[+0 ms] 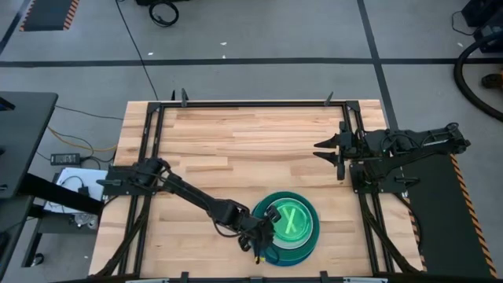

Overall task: Stack plastic plates
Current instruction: Stack the light green plate on top of the light green plate, then return to Home Position

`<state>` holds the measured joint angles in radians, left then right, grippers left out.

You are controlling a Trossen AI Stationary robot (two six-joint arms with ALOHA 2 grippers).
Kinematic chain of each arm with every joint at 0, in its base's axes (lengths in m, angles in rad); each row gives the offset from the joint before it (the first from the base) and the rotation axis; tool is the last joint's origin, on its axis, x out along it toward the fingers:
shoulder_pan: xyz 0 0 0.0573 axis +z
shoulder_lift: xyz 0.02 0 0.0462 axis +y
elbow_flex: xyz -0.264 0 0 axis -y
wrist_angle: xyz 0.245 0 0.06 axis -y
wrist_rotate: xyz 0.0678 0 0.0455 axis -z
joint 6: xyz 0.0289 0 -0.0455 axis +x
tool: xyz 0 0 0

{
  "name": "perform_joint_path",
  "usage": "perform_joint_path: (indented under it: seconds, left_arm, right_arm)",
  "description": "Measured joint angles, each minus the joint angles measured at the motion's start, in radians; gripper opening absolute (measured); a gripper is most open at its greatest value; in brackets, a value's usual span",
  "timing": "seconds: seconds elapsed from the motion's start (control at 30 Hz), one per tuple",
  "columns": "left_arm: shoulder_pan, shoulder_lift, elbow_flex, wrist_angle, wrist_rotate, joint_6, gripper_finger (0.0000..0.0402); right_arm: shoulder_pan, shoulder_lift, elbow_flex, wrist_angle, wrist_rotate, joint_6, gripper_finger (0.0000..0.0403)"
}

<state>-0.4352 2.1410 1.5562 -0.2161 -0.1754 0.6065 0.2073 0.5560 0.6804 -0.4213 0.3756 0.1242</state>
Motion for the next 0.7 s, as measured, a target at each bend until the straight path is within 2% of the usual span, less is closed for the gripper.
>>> perform_joint_path:
  seconds: [0.2, 0.33, 0.43, 0.53, 0.7]
  left_arm:
    - [-0.007, -0.013, 0.0, -0.001, -0.003, -0.131, 0.0166]
    - [-0.004, -0.062, 0.0, -0.006, -0.042, -0.262, 0.0189]
    - [0.009, -0.111, 0.001, -0.092, -0.105, -0.436, 0.0187]
    - [0.041, -0.152, 0.001, -0.22, -0.118, -0.548, 0.0171]
    - [0.068, -0.184, 0.0, -0.339, -0.117, -0.574, 0.0133]
  right_arm:
    - [0.0, 0.0, 0.0, 0.0, -0.001, 0.002, 0.0132]
    - [0.0, 0.0, 0.0, 0.0, -0.002, 0.003, 0.0132]
    - [0.0, 0.0, 0.0, 0.0, -0.003, 0.0, 0.0132]
    - [0.0, 0.0, -0.003, 0.0, -0.004, -0.02, 0.0132]
    - [0.0, -0.06, -0.057, 0.01, -0.012, -0.05, 0.0132]
